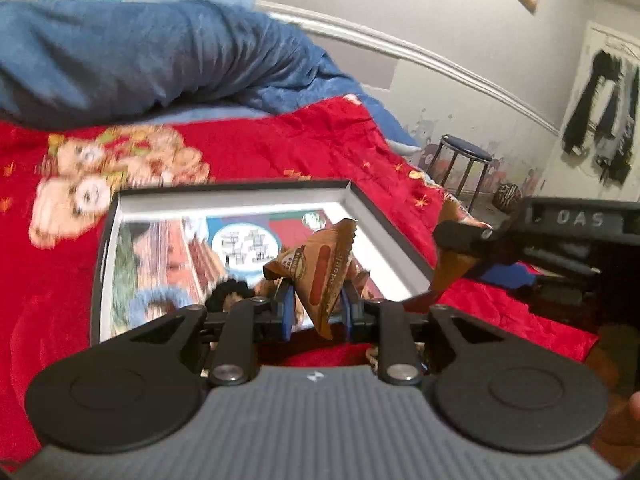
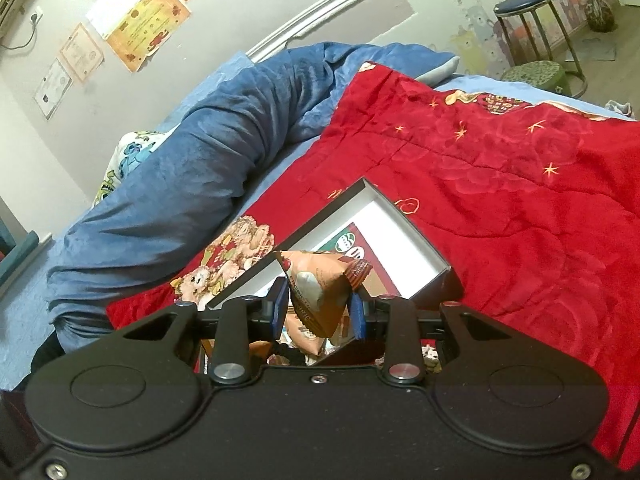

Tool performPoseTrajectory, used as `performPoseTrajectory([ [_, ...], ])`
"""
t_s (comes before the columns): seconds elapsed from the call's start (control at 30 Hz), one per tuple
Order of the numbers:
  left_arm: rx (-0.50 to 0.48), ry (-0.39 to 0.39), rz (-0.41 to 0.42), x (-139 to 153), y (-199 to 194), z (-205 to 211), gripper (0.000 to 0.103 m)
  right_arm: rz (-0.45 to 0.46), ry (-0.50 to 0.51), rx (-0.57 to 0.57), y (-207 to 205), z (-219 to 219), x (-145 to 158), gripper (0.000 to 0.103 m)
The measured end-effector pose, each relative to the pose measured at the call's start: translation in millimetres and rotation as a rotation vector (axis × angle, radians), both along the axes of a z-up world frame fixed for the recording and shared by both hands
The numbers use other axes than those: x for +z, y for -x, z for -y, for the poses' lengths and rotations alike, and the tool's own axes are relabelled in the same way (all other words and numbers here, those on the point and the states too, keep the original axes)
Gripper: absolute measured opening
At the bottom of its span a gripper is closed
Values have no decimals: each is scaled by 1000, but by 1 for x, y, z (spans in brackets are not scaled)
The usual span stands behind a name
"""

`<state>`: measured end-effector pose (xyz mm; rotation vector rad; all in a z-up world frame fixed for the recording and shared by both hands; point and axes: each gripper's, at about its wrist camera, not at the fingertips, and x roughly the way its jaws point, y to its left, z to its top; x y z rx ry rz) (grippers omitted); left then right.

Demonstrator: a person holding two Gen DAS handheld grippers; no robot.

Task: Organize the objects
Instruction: 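Lift both packets and carry them over the black box lid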

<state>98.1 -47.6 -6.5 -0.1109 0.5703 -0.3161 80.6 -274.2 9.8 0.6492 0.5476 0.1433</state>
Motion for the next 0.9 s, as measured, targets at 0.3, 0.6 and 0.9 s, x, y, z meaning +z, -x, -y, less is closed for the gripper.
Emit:
performPoseTrajectory([
  [0.3,-24,-58,91,13,-8,-5,27,32,18,18,-7,-6,0,31],
  [0.6,65,13,109,21,-14,-22,27,44,54,18,-17,-8,1,31],
  [0.9,268,103,60,17,-36,-58,27,63,3,15,-35,0,-5,31],
])
